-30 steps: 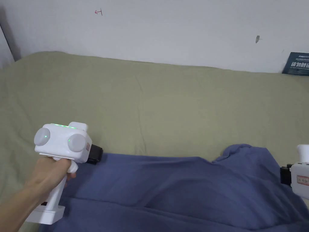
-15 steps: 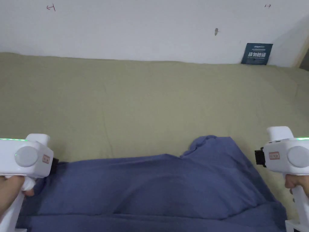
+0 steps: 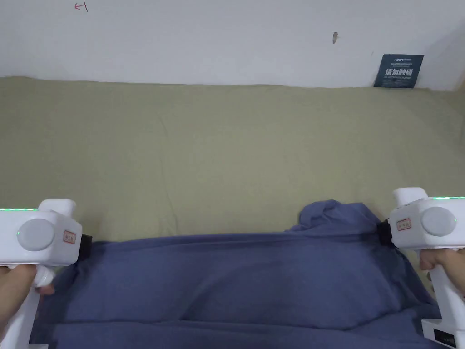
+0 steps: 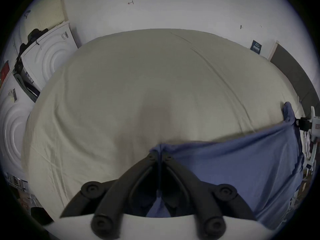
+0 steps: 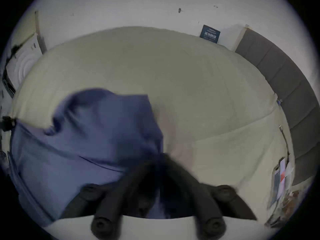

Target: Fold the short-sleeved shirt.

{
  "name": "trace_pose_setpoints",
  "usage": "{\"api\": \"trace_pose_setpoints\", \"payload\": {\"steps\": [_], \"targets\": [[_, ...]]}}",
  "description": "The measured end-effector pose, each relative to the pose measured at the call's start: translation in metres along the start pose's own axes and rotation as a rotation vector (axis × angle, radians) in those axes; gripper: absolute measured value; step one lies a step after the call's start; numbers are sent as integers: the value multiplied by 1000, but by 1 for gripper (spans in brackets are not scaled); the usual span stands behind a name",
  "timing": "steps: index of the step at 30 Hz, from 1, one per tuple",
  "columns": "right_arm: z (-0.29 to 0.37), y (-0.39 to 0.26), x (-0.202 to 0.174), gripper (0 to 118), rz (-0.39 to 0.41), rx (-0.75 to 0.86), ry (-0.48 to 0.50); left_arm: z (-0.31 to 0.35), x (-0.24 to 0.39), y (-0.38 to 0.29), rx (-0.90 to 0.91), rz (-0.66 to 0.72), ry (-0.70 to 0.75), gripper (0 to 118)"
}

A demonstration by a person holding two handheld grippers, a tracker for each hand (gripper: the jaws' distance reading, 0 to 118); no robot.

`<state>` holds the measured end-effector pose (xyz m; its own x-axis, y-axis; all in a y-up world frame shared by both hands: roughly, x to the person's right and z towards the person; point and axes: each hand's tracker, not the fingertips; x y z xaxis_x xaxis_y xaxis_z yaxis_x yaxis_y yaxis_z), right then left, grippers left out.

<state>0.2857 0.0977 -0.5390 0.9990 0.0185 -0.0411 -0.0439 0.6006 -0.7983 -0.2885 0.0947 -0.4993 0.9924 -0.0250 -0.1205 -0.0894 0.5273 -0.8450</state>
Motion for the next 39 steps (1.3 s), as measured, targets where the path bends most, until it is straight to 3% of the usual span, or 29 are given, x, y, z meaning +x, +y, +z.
{"api": "trace_pose_setpoints", "payload": {"steps": [9,20,29,39], "targets": [[111,-25,15,3,2,140,21,77,-16,-24,110,7,-39,3],[205,-120,16,3,9,200,86,160,-46,-114,193,9,-95,3],[193,-203,16,3,7,92,81,147,-53,-191,97,13,-118,3],[174,-222,12,3,-5,36,65,140,-52,-204,74,45,-111,5]]}}
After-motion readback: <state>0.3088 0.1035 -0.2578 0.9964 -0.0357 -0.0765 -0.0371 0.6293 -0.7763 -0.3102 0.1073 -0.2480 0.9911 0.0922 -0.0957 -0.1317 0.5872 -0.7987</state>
